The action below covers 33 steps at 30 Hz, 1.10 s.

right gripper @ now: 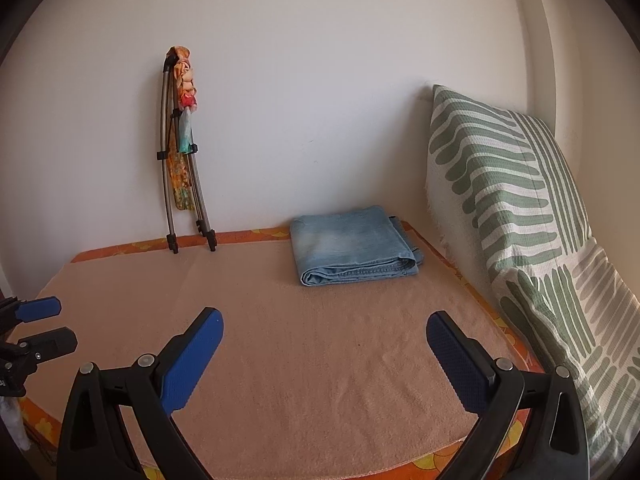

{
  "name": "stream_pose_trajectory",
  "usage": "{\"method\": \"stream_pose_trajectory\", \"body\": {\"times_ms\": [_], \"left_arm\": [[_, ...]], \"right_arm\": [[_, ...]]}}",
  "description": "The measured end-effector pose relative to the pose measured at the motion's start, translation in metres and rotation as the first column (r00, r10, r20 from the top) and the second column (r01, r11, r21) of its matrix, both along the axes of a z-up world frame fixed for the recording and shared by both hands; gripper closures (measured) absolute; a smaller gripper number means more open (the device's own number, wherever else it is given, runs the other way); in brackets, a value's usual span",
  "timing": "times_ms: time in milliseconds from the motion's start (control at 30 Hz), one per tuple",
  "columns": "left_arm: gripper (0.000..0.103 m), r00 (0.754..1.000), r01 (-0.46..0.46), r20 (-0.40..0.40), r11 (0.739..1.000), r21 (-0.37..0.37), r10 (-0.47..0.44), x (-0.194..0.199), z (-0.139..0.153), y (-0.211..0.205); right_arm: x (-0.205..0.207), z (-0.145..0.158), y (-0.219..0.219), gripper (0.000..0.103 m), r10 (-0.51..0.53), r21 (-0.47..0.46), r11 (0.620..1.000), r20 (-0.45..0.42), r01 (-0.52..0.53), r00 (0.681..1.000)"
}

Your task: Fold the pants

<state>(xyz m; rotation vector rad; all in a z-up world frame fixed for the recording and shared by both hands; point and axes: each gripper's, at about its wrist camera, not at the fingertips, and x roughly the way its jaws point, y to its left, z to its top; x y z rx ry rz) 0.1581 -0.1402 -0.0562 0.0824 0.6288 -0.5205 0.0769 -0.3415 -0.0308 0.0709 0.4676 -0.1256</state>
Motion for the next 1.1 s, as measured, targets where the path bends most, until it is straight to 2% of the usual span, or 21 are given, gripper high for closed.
{"method": "stream_pose_trajectory", "body": {"times_ms": [200,1100], "left_arm": [[0.021,0.998,-0.036,-0.051,0.999,-0.011,0.035,0.006,-0.007,0.008],[0.021,0.999,-0.048,-0.007,0.999,0.004,0.048,-0.007,0.005,0.009]], "right_arm": [[-0.003,0.004,0.001,0.0,-0.006,-0.008,1.0,0.025,0.006,1.0],[0.0,-0.003,0.006,0.0,0.015,-0.009,1.0,0.002,-0.015,1.0]]}}
